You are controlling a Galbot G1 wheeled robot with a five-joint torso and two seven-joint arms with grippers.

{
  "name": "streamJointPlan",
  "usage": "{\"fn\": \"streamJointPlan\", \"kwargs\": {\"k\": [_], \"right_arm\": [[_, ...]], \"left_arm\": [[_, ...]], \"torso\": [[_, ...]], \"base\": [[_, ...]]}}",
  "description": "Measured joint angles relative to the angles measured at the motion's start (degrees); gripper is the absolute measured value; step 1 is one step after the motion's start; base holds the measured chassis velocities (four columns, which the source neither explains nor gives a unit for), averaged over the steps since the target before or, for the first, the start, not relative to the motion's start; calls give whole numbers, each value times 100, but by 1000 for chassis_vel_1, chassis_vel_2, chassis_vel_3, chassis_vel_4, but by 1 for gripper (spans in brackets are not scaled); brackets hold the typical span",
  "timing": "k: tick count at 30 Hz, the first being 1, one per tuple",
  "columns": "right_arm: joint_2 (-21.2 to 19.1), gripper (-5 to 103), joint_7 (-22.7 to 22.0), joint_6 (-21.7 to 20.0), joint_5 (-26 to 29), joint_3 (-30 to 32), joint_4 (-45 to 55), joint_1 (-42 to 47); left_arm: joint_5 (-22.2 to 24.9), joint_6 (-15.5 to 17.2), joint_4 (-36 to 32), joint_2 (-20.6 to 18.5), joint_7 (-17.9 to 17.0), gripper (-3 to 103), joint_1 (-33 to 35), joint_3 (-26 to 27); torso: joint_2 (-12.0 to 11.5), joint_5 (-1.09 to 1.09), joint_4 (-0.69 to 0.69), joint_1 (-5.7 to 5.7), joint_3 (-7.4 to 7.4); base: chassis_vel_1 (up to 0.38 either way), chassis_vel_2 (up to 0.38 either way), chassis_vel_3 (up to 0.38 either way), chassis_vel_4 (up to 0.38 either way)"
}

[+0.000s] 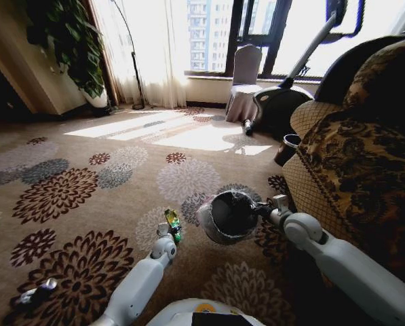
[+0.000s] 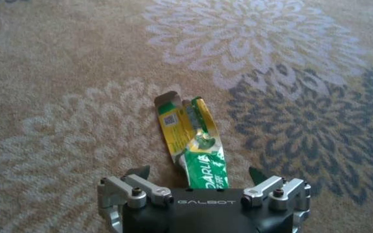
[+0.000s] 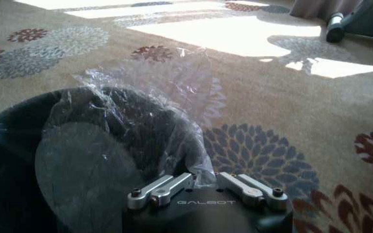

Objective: Pick up the trash from the ground and place it into the trash bin.

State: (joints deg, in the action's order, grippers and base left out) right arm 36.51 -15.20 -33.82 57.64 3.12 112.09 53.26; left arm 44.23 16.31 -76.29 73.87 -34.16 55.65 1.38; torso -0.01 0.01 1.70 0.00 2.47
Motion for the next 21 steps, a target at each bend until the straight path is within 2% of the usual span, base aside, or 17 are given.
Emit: {"fn": "streamJointPlan", "kwargs": {"k": [7,10,11,13,14,16,17,18,21], "right_arm": [[-85,1,-30,12,60,26,59,-32],[-122,1,-30,12,98,49,77,-36],[-122,1,-30,12,98,49,77,-36],[-145,1,-30,12,101,49,83,-30],[-145,1,-30,12,101,49,83,-30],[-164,1,-30,13,108,49,105,-28],[-169,1,-30,12,112,49,113,-28],[-174,1,-30,16,122,48,123,-28],[-191,1,-23,21,131,47,138,-29]], "left_arm": [[67,26,169,120,-67,102,-46,-104],[71,-34,284,154,-68,92,-38,-96],[71,-34,284,154,-68,92,-38,-96],[77,-49,325,185,-71,82,-37,-75],[77,-49,325,185,-71,82,-37,-75],[79,-49,360,201,-75,71,-34,-69],[79,-49,372,205,-75,71,-35,-68],[98,-49,410,216,-74,60,-49,-58],[119,-49,471,237,-73,55,-72,-39]], "torso": [[0,-2,-1,0,0],[0,-1,0,0,0],[0,-1,0,0,0],[0,-1,-1,0,0],[0,-1,-1,0,0],[0,-1,-1,0,0],[0,-1,-1,0,0],[0,-1,0,0,0],[0,-1,0,0,0]], "base": [[0,0,0,0],[0,0,0,0],[0,0,0,0],[0,0,0,0],[0,0,0,0],[0,0,0,0],[0,0,0,0],[0,0,0,0],[0,0,0,0]]}}
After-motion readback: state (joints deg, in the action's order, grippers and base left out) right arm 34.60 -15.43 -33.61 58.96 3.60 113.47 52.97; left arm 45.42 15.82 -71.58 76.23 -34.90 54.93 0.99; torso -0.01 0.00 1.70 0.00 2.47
